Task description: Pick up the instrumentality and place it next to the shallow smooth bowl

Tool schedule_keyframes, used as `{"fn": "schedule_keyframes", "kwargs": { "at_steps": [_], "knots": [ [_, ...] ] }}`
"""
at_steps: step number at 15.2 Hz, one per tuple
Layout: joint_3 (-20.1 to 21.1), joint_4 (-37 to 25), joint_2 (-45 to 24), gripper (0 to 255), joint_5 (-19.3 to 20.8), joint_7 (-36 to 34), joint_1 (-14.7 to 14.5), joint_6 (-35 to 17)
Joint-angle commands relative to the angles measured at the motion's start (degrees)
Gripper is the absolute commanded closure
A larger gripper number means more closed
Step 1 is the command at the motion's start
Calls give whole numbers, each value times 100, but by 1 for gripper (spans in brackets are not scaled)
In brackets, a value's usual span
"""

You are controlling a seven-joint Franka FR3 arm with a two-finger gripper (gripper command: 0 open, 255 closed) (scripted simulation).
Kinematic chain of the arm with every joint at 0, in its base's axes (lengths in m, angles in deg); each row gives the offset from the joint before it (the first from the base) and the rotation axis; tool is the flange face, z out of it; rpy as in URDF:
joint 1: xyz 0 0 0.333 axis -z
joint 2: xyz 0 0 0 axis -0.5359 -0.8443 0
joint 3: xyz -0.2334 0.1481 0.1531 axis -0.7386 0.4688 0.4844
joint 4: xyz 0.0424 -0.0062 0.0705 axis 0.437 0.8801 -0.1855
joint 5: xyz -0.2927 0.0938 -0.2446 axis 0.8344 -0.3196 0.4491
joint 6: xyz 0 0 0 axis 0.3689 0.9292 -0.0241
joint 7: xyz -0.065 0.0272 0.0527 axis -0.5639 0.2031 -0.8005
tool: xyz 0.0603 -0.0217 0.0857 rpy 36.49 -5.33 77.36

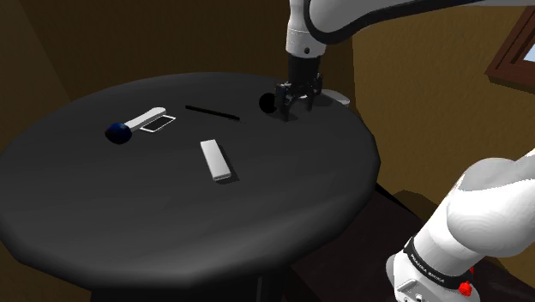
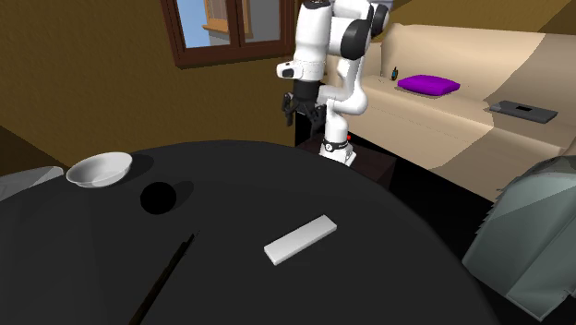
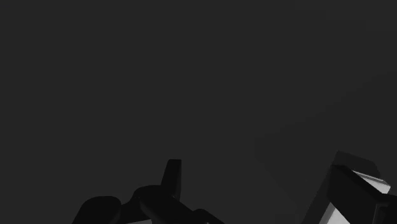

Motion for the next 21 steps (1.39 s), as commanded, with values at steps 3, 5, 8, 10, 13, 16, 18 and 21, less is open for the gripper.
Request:
{"fn": "schedule_keyframes", "kwargs": {
  "at_steps": [3,5,8,10,13,16,18,21],
  "knots": [
    [237,-384,-846,0,56,-395,-9,-418],
    [340,-617,-1270,0,120,-596,-23,-580],
    [469,-1024,-1923,0,257,-901,-60,-778],
    [533,-1334,-2369,0,370,-1103,-104,-877],
    [593,-1860,-3049,0,560,-1395,-201,-974],
    [607,-2464,-3742,0,752,-1659,-340,-1007],
    [595,-2915,-4211,0,871,-1811,-453,-992],
    [554,-3678,-4933,0,1026,-2001,-647,-910]
  ]
}}
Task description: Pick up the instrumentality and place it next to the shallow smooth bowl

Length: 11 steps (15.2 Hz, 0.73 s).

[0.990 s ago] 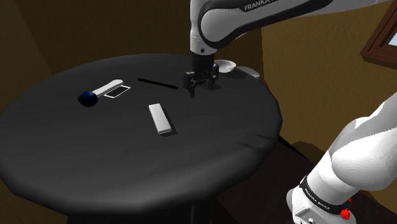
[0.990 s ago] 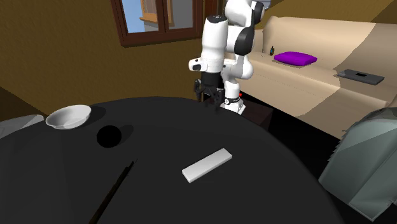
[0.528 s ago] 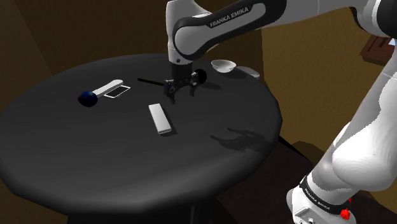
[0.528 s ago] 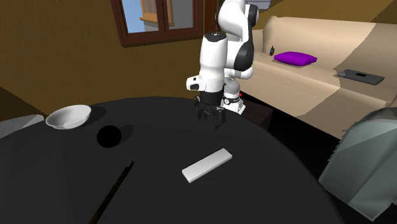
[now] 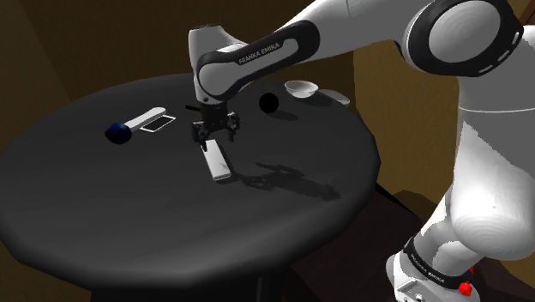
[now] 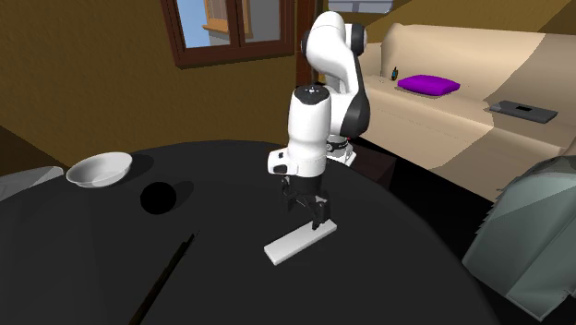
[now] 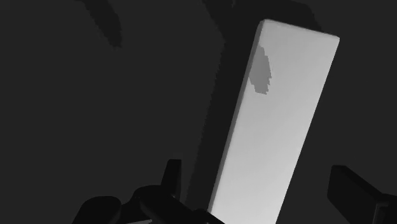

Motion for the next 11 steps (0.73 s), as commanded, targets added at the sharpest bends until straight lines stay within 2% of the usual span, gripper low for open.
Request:
{"fn": "schedule_keyframes", "kwargs": {
  "at_steps": [1,8,11],
  "knots": [
    [-34,-539,-472,0,92,-97,-119,86],
    [-85,-309,-682,0,173,-149,-134,-347],
    [-90,-293,-701,0,180,-153,-136,-381]
  ]
}}
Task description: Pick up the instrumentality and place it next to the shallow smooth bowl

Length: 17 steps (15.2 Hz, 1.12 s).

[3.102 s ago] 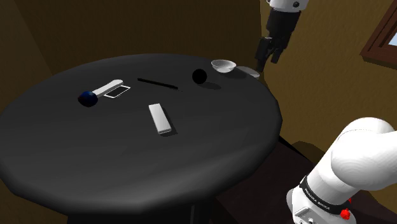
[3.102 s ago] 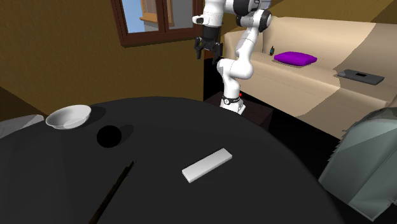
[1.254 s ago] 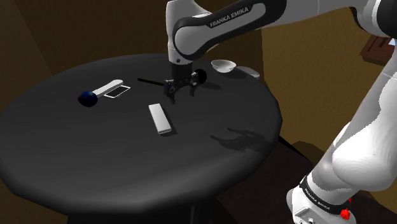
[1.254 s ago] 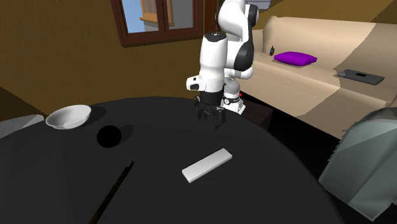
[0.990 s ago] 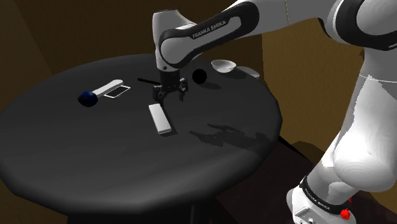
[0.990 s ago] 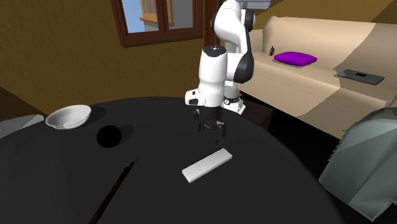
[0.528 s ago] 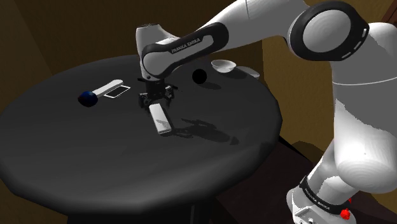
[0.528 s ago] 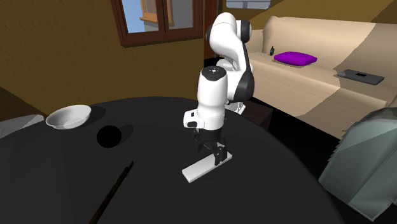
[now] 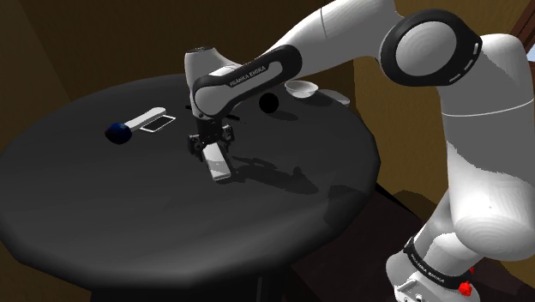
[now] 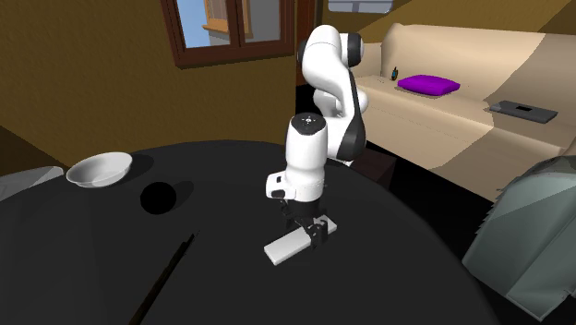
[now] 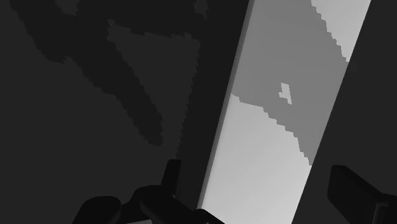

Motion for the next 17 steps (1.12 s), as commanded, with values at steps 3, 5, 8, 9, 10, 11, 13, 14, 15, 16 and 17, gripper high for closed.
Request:
{"fn": "schedule_keyframes", "kwargs": {
  "at_steps": [3,5,8,9,10,11,13,14,15,16,17],
  "knots": [
    [0,8,-2,0,2,-4,-1,-13],
    [0,8,-2,0,2,-3,-1,-12],
    [0,8,-2,255,2,-3,-1,-12],
    [0,6,-3,255,2,-3,-1,-11],
    [0,7,-3,255,2,-3,-1,-11],
    [-1,6,-3,255,2,-3,-1,-11],
    [0,7,-3,255,2,-3,-1,-11],
    [-1,6,-3,255,2,-3,-1,-11],
    [0,8,-2,255,2,-4,-1,-13],
    [7,-18,32,255,-11,5,2,47],
    [14,-46,65,255,-24,14,5,107]
  ]
}}
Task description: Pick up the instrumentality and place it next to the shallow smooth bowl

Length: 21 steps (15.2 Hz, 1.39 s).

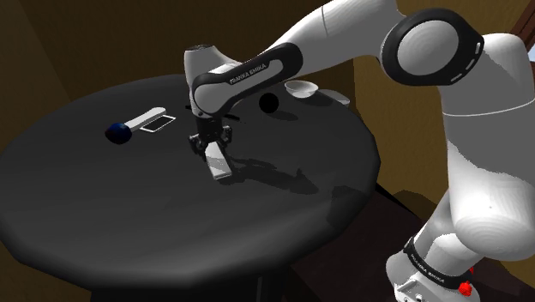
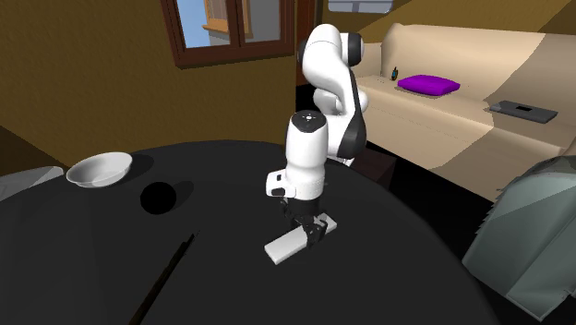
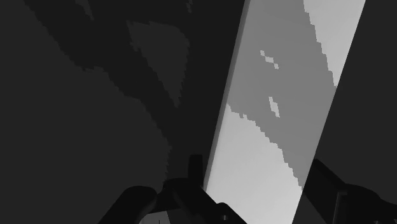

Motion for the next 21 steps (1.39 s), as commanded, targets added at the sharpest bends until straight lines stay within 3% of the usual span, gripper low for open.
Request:
{"fn": "schedule_keyframes", "kwargs": {
  "at_steps": [1,21],
  "knots": [
    [13,-51,61,255,-23,18,8,108],
    [105,-996,469,255,-199,161,2,1438]
  ]
}}
